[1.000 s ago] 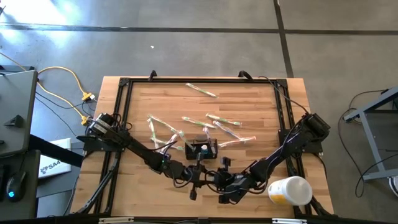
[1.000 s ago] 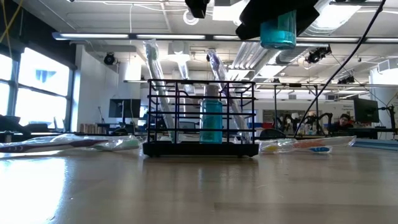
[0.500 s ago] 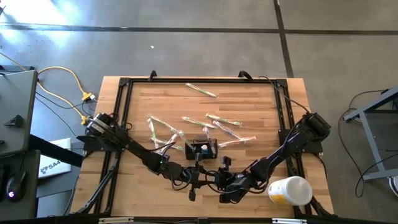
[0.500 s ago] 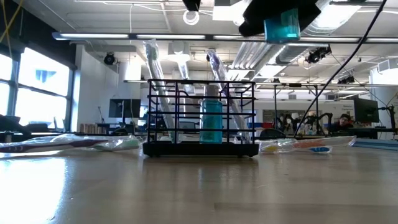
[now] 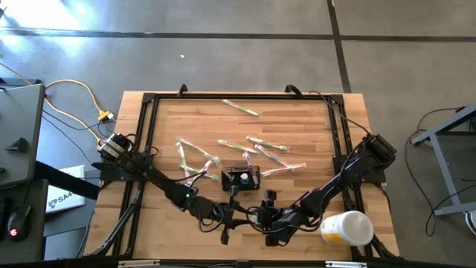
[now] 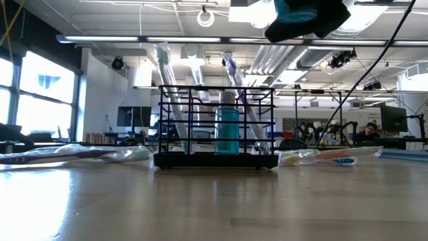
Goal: Pick & Place toothbrushing station
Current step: Put the mouthwash into the wire organizer
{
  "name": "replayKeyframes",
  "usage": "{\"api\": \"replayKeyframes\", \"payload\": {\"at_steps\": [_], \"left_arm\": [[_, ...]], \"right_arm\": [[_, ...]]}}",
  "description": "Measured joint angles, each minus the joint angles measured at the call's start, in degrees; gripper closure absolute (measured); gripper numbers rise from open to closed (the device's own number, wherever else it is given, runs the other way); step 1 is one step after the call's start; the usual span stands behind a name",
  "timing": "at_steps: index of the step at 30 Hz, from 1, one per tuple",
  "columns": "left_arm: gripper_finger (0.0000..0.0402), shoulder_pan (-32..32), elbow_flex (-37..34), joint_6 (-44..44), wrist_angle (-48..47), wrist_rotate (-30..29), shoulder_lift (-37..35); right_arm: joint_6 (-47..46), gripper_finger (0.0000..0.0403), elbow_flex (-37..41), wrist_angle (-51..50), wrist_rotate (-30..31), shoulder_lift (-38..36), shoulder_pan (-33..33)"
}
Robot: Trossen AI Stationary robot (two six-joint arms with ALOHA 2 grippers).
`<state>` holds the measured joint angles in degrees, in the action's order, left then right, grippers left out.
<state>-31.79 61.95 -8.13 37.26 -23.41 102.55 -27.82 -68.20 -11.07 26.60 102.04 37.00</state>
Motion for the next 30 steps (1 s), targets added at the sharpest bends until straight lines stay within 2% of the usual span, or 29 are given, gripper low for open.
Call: {"api": "replayKeyframes", "payload": {"at_steps": [6, 13, 19, 23, 26, 28, 30], "left_arm": [[0.0325, -2.9, 0.0, -2.6, -4.1, -4.9, -3.7], [0.0325, -6.8, 0.0, -4.1, -9.4, -11.7, -8.3], [0.0325, -9.6, 0.0, -7.9, -10.0, -16.4, -11.9], [0.0325, -12.7, 0.0, -10.2, -9.9, -18.8, -14.9], [0.0325, -14.6, 0.0, -11.3, -9.1, -19.1, -16.3], [0.0325, -15.4, 0.0, -12.6, -7.7, -19.3, -16.4], [0.0325, -16.3, -0.1, -13.4, -6.8, -19.3, -16.3]], "right_arm": [[-3.9, 0.0160, 0.0, -3.0, -2.3, 0.0, 0.0], [-8.7, 0.0163, 0.0, -6.5, -3.0, 0.0, 0.1], [-14.1, 0.0164, 0.0, -2.4, -2.2, 0.0, 0.4], [-13.9, 0.0165, 0.0, 3.6, 1.7, 1.1, 1.2], [-10.3, 0.0165, -0.1, 12.9, 1.9, 3.3, 1.3], [-7.6, 0.0165, -0.1, 20.1, -0.3, 5.3, 1.1], [-4.5, 0.0165, -0.1, 28.0, -6.1, 7.5, 0.2]]}}
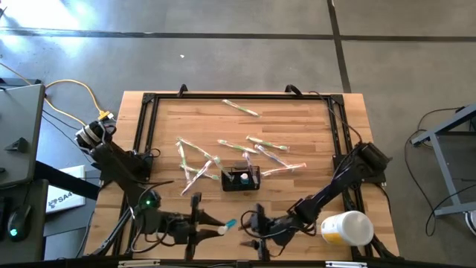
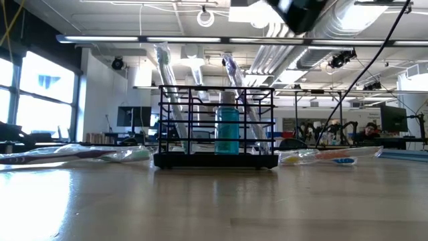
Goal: Pick & Place toothbrushing station
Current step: Put the mouthwash into the wire organizer
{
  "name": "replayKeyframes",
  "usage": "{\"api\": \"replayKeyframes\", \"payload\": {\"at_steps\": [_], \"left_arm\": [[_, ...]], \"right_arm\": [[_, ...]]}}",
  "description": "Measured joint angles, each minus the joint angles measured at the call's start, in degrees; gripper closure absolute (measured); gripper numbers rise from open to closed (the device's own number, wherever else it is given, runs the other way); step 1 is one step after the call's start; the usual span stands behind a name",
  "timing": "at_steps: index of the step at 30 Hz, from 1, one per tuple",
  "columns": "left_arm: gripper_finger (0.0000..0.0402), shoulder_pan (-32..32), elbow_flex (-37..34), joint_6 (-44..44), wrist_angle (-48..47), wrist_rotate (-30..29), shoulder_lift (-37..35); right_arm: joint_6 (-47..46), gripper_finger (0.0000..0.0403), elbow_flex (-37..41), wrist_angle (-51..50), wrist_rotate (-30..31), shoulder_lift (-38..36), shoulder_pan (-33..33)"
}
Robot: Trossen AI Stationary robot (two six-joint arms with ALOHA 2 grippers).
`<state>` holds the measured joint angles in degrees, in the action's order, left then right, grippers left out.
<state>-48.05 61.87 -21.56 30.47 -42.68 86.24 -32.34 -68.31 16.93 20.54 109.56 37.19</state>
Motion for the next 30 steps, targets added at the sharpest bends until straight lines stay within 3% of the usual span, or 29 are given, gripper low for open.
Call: {"api": "replayKeyframes", "payload": {"at_steps": [3, 8, 13, 17, 23, 30], "left_arm": [[0.0325, -0.5, 0.0, -0.2, 1.3, 0.2, 0.0], [0.0325, -2.0, 0.0, -1.1, 5.8, 7.4, 0.3], [0.0325, -4.3, 0.0, -5.1, 7.3, 7.6, 0.3], [0.0325, -4.5, 0.0, -5.6, 7.9, 7.7, 0.7], [0.0325, -4.5, 0.0, -6.9, 9.1, 9.5, 1.1], [0.0325, -4.5, 0.0, -7.3, 8.9, 9.6, 1.2]], "right_arm": [[6.1, 0.0168, 0.0, 9.3, -4.6, 2.4, -0.9], [15.1, 0.0208, 0.1, 19.3, 0.3, 4.4, -0.2], [24.0, 0.0253, 0.0, 28.1, 1.4, 4.3, 0.7], [29.6, 0.0266, 0.0, 36.3, 2.4, 4.2, 1.1], [30.5, 0.0232, 0.0, 41.0, -0.1, 4.2, -0.6], [29.0, 0.0140, 0.0, 42.4, -8.7, 4.2, -2.1]]}}
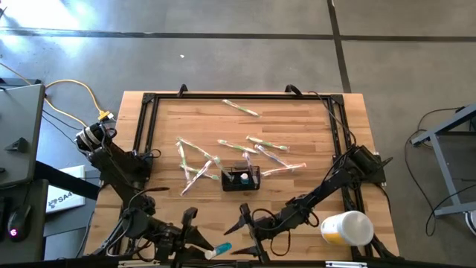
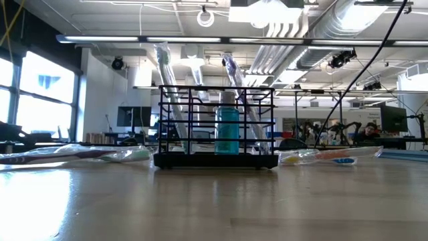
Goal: Pick & Place toothbrushing station
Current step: Put the mouthwash into the wire organizer
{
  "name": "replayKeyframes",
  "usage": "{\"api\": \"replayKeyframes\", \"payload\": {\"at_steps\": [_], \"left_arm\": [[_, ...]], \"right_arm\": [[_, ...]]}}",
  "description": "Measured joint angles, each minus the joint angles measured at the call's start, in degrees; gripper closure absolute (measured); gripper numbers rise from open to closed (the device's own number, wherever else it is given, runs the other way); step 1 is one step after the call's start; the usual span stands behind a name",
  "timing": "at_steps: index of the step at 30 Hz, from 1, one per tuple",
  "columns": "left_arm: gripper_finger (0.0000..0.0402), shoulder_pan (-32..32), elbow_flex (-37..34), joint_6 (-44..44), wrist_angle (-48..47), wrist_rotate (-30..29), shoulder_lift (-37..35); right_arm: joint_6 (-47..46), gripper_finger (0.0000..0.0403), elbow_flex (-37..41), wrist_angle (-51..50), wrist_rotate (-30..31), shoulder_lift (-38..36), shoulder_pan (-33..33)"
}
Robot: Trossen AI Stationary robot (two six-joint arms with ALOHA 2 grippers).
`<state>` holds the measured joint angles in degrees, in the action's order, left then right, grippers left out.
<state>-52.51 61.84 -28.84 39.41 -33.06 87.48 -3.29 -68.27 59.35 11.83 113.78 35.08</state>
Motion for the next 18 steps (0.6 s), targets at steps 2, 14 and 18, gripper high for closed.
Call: {"api": "replayKeyframes", "payload": {"at_steps": [2, 14, 18], "left_arm": [[0.0325, 0.0, 0.0, 0.0, 0.1, 0.0, 0.0], [0.0325, 1.7, 0.0, -2.5, 2.7, 0.3, 0.9], [0.0325, 3.5, 0.0, -2.0, 2.5, 1.2, 0.9]], "right_arm": [[0.2, 0.0118, 0.0, 0.5, 0.0, 0.0, 0.1], [6.9, 0.0098, 0.0, 3.9, -0.3, 0.0, -0.7], [7.2, 0.0107, 0.0, 4.6, -1.6, 0.0, -1.5]]}}
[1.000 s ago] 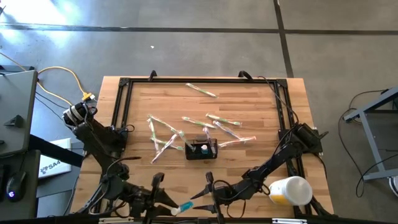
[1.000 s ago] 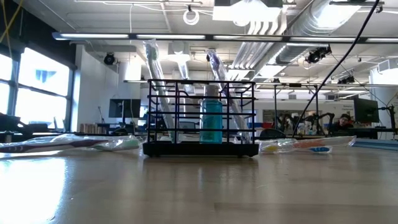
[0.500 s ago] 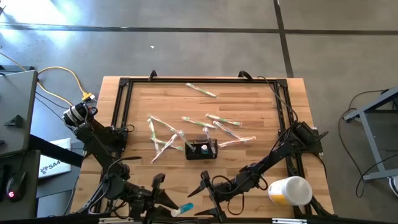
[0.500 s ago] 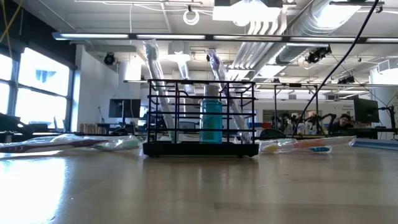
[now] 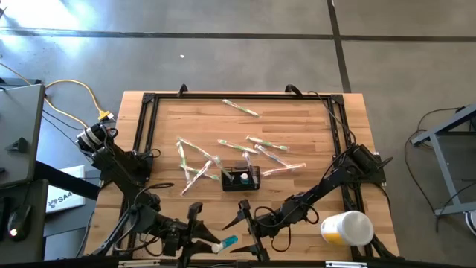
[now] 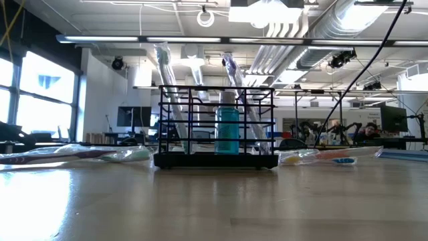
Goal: Pick & Place toothbrushing station
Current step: Put the mouthwash into the wire organizer
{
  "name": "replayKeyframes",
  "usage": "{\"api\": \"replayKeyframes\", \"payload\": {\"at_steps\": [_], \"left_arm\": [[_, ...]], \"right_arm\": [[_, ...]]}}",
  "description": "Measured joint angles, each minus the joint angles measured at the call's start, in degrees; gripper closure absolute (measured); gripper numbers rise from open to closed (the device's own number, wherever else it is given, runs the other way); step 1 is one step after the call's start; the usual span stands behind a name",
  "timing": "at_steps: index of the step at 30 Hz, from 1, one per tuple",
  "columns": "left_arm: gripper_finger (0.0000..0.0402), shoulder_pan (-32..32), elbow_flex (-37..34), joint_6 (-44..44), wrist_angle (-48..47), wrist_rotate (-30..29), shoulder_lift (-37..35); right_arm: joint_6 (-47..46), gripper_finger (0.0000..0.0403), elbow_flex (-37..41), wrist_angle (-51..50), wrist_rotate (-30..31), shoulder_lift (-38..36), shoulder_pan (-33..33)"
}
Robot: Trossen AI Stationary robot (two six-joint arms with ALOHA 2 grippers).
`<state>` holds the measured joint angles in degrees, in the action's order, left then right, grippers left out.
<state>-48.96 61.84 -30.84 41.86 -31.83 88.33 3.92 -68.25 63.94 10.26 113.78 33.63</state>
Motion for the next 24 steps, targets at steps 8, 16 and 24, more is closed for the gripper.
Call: {"api": "replayKeyframes", "payload": {"at_steps": [8, 16, 24], "left_arm": [[0.0325, 1.0, 0.0, 1.1, -0.3, 1.7, 0.0], [0.0325, 1.0, 0.0, 1.3, -1.0, 1.7, 0.0], [0.0325, 1.0, 0.0, 2.4, -2.6, 1.6, 0.0]], "right_arm": [[0.9, 0.0148, 0.0, 0.2, -0.4, 0.0, 0.0], [3.3, 0.0255, 0.0, 0.2, -1.9, 0.0, 0.0], [4.1, 0.0331, 0.0, -1.3, -1.8, 0.0, 0.0]]}}
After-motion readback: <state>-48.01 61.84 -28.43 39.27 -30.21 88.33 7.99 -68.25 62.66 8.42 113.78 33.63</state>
